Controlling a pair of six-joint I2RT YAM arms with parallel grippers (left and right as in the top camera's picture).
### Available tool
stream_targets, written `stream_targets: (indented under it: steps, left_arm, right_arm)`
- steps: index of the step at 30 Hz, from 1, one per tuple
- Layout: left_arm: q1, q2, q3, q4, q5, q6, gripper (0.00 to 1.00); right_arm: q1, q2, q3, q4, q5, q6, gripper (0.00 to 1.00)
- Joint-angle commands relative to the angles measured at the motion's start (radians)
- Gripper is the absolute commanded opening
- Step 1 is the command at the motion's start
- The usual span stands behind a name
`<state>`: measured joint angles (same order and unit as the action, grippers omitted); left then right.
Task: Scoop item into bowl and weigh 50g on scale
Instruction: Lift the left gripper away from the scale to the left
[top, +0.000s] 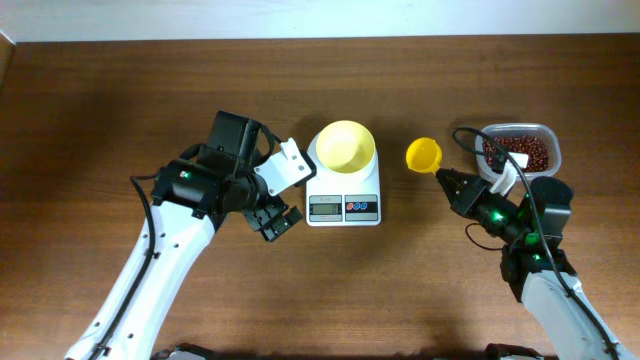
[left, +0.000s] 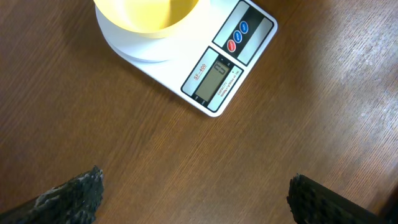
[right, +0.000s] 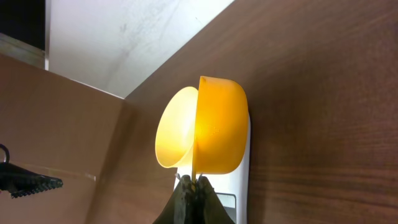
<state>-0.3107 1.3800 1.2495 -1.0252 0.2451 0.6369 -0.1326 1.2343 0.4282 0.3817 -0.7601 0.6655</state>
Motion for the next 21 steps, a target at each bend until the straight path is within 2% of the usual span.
stream_targets:
  steps: [1, 6, 14, 15, 18, 21]
  left_arm:
    - [0.004, -0.014, 0.011, -0.002, -0.006, 0.018, 0.99]
    - [0.004, -0.014, 0.011, -0.002, -0.007, 0.018, 0.99]
    - [0.004, -0.014, 0.012, 0.002, -0.003, 0.019, 0.99]
    - [0.024, -0.014, 0.014, 0.006, 0.026, 0.019, 0.99]
    - [0.188, -0.016, 0.035, -0.005, 0.300, 0.019, 0.99]
    - [0.264, -0.016, 0.035, -0.045, 0.321, 0.055, 0.99]
  right_arm:
    - [-0.005, 0.001, 0.004, 0.040, -0.014, -0.034, 0.04]
    - [-0.005, 0.001, 0.004, 0.164, -0.014, -0.034, 0.04]
    - [-0.005, 0.001, 0.004, 0.177, -0.014, -0.034, 0.04]
    - [-0.005, 0.001, 0.004, 0.177, -0.014, -0.034, 0.04]
    - [-0.005, 0.001, 0.004, 0.177, -0.015, -0.034, 0.04]
    - [-0.005, 0.001, 0.004, 0.177, -0.014, -0.034, 0.04]
